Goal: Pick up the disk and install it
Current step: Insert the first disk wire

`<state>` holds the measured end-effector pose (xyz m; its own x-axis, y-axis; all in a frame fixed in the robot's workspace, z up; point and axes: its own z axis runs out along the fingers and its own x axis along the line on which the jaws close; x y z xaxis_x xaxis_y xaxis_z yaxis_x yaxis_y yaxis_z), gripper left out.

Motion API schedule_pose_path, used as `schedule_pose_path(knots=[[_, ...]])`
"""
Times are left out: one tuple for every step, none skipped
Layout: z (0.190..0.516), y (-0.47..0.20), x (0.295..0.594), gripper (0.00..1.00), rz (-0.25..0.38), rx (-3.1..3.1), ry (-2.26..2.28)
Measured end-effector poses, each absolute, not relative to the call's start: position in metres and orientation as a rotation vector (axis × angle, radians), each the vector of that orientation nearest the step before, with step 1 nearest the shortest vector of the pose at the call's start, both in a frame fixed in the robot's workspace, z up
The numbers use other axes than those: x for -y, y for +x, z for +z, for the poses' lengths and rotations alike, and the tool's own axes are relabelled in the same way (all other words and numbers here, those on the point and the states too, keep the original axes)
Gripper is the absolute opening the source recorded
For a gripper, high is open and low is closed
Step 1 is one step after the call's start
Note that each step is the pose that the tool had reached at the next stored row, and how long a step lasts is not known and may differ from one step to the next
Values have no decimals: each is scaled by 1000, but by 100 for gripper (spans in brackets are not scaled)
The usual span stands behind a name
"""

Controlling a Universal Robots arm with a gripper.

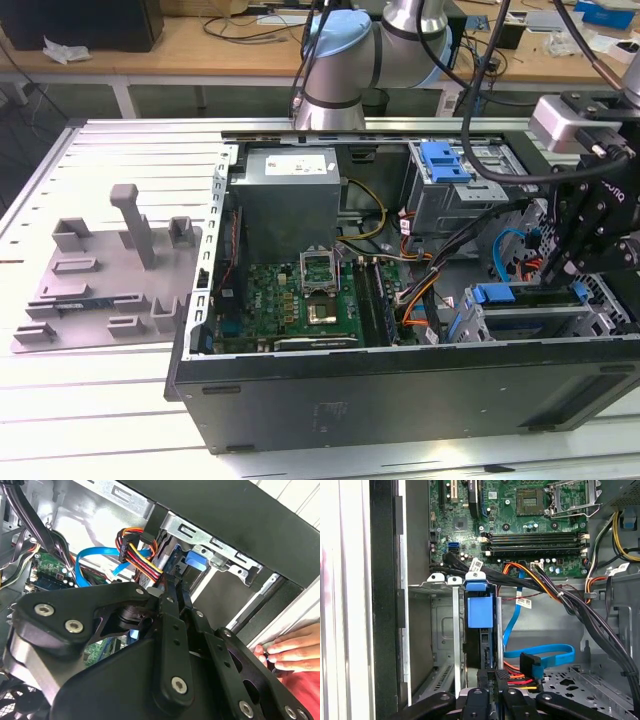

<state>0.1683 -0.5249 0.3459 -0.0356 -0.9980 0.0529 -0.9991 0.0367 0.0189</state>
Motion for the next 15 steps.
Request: schedule_pose_path(knots=[[346,168,525,17,36,2224,2145],[345,168,525,17,36,2224,2145],[345,168,525,17,36,2224,2145],[345,168,525,17,36,2224,2145],[344,168,525,17,36,2224,2145],[344,168,525,17,36,2224,2145],[344,168,525,17,36,2224,2145],[343,168,525,17,36,2224,2145],[343,168,525,17,36,2224,2145],[342,168,525,17,36,2224,2145],[342,168,525,17,36,2224,2145],[342,168,525,17,36,2224,2145],[341,168,525,17,36,2224,2145],[341,168,525,17,36,2224,2145],[341,168,525,17,36,2224,2146]])
